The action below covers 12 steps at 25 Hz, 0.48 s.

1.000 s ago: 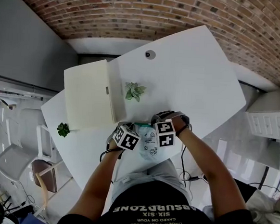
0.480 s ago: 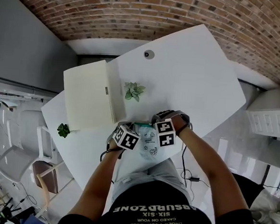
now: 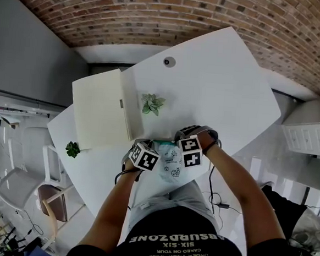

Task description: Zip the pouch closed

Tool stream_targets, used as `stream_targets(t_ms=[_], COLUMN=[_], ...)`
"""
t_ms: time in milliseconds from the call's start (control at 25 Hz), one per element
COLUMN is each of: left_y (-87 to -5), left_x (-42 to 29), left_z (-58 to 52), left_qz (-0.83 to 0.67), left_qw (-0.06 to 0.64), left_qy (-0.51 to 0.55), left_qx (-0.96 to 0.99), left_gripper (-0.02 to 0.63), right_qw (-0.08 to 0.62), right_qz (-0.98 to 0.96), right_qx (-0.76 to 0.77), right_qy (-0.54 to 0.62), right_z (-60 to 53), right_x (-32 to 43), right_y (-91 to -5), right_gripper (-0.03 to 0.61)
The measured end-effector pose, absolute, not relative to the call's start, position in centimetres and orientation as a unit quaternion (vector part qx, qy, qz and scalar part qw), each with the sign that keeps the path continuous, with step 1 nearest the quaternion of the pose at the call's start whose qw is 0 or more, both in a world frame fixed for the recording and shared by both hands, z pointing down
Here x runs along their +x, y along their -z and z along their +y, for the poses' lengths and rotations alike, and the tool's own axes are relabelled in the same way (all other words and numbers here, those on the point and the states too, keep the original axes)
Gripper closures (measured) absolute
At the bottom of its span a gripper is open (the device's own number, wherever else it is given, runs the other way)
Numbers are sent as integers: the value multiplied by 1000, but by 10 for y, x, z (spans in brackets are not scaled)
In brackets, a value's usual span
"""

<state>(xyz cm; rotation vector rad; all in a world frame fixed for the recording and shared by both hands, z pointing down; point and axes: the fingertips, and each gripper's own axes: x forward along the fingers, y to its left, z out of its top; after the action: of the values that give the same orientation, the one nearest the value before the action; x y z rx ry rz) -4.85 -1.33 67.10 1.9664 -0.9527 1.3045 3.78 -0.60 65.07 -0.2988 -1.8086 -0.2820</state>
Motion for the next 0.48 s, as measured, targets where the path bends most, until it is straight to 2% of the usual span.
stream_targets(t_ms=[480], left_y=[-672], left_x=[-48], left_z=[-13], left_qz=[-360], left_qw=[292], left_qy=[-492], left_qx=[737], left_gripper=[589], right_qw=[596], right_qz=[-784], right_qx=[-126], right_qy=[121], right_z=[-4], right_x=[39], right_y=[-649], right_gripper=[578])
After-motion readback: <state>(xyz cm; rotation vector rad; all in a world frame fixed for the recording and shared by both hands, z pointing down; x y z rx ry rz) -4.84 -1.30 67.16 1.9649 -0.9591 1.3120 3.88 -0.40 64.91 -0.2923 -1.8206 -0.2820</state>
